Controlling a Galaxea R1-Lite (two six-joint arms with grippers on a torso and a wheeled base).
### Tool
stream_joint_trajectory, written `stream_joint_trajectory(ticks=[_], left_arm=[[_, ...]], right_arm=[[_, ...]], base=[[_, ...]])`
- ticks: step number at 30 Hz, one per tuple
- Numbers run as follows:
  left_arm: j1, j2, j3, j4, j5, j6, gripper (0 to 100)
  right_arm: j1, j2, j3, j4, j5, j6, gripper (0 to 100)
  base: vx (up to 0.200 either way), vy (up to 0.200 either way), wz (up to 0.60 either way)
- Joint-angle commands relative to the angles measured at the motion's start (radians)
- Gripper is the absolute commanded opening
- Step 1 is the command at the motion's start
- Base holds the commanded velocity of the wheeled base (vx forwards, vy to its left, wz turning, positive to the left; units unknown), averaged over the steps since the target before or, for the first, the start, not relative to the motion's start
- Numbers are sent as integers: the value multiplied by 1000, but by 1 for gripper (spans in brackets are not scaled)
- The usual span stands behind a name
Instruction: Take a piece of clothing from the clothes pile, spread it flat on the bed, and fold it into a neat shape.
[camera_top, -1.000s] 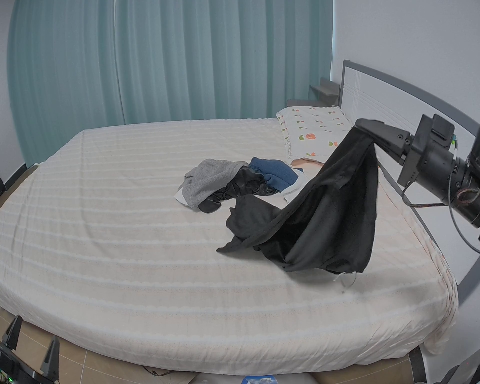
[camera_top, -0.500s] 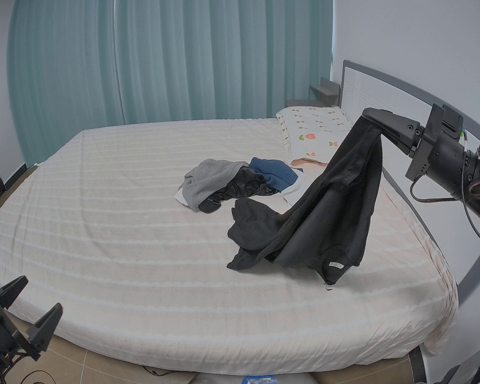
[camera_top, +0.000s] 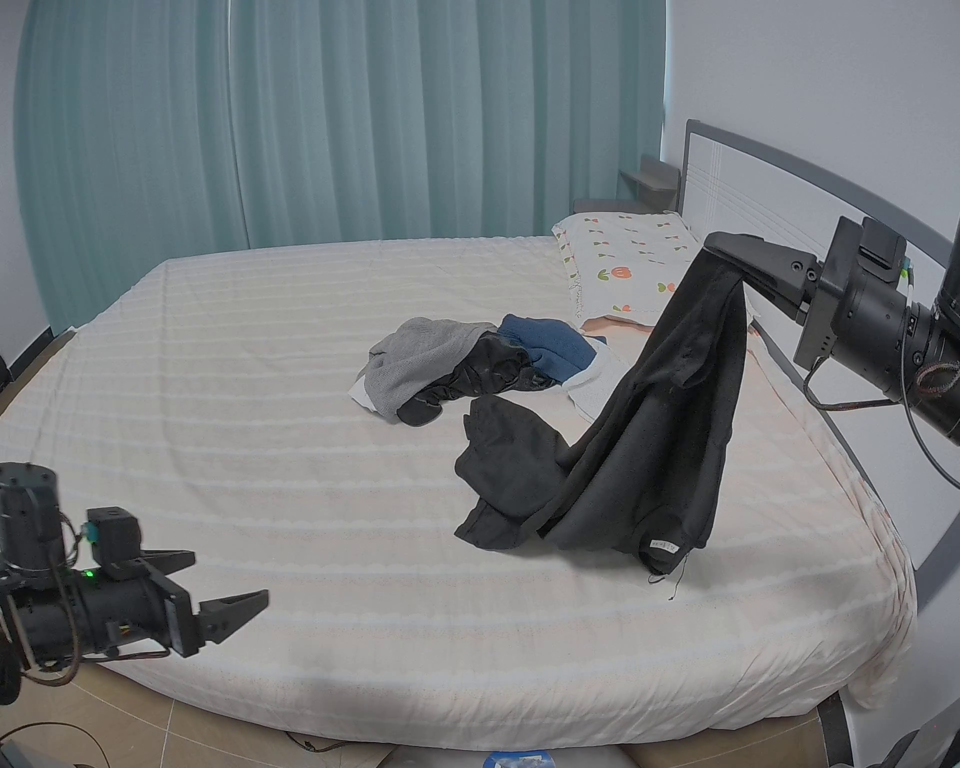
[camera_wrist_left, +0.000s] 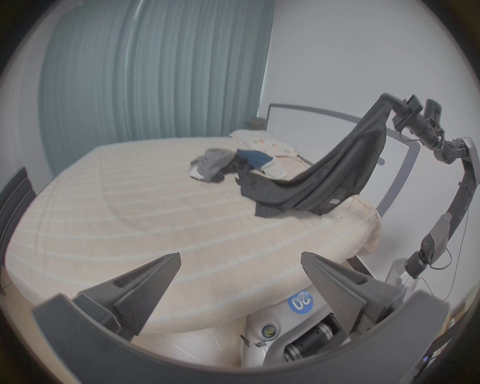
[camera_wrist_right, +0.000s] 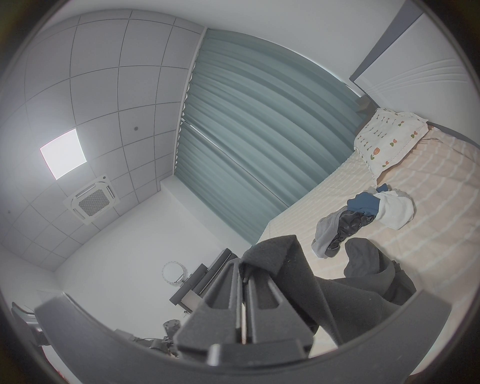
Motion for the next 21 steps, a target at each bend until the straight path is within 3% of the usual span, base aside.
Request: stream_joint_trajectory(ticks=[1,4,10,12,21], left_arm=[[-211,448,-141,-149,49,-123,100],[-285,569,-206,-248,83,-167,100],[-329,716,-245,-387,133,-163,100],[-351,851,-317,-493,218,-164,100],[-358,982,-452,-513,228,-170,100]], right_arm=[[-7,26,-24,61,-2,-34,0],[-8,24,-44,71,-3,-37,0],[-13,26,-59,74,-5,-37,0],[-25,22,-121,76,-9,-35,0],[-25,18,-188,154,-19,-35,0]], base=[[0,0,0],[0,0,0],[0,0,0],[0,0,0],[0,0,0]])
